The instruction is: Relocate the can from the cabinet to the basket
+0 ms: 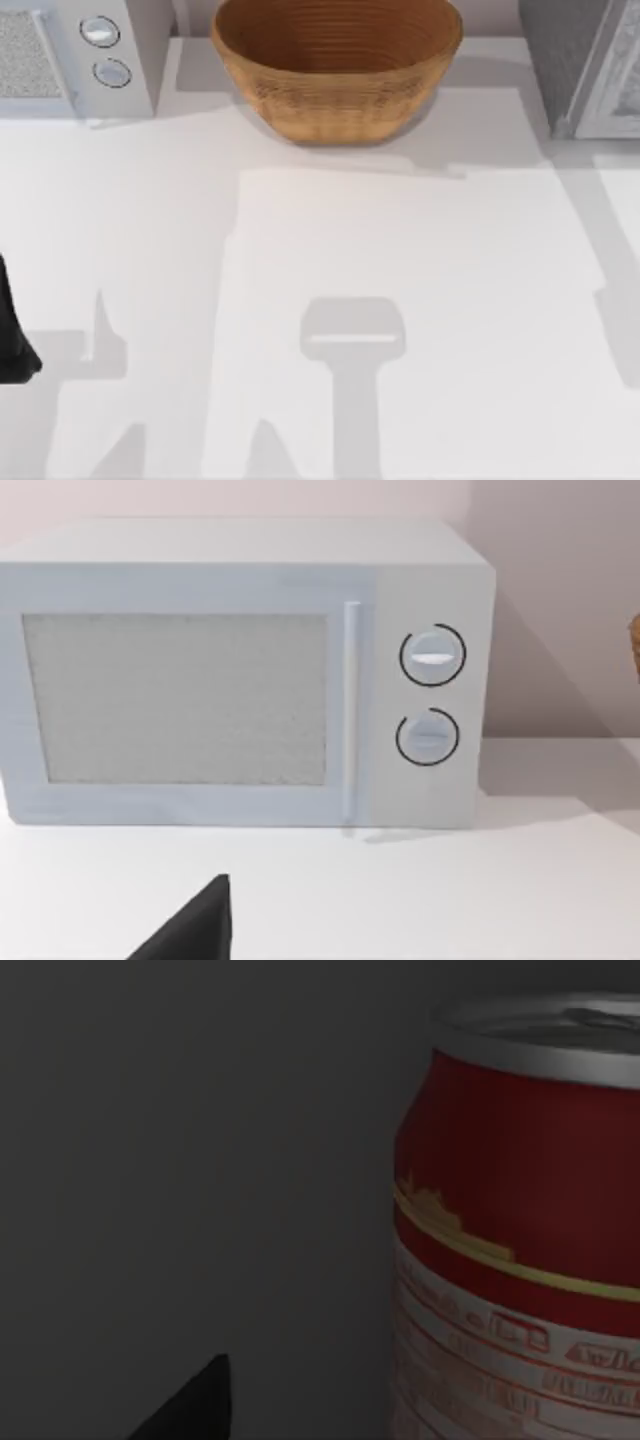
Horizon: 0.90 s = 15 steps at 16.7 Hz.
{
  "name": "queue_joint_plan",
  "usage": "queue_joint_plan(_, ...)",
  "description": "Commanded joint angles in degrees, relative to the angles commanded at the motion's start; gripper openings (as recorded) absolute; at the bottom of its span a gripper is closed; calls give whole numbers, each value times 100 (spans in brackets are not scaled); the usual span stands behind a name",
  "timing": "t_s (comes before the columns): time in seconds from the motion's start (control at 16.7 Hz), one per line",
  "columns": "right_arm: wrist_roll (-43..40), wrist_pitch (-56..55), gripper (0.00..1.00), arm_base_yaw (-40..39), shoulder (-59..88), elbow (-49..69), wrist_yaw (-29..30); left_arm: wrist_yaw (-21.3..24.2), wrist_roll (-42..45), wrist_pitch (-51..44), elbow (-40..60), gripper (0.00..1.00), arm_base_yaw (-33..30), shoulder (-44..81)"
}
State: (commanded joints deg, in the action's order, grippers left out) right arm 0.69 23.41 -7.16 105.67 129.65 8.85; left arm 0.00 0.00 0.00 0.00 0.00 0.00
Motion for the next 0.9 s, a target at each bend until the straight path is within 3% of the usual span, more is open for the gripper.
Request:
queue_joint_plan(0.24, -2, 176, 100, 63, 554, 730, -54, 0, 0, 0, 0, 100, 0, 0)
queue_joint_plan(0.54, -2, 192, 100, 69, 608, 797, -60, 0, 0, 0, 0, 100, 0, 0)
queue_joint_plan(0.9, -2, 192, 55, 69, 608, 797, -60, 0, 0, 0, 0, 100, 0, 0)
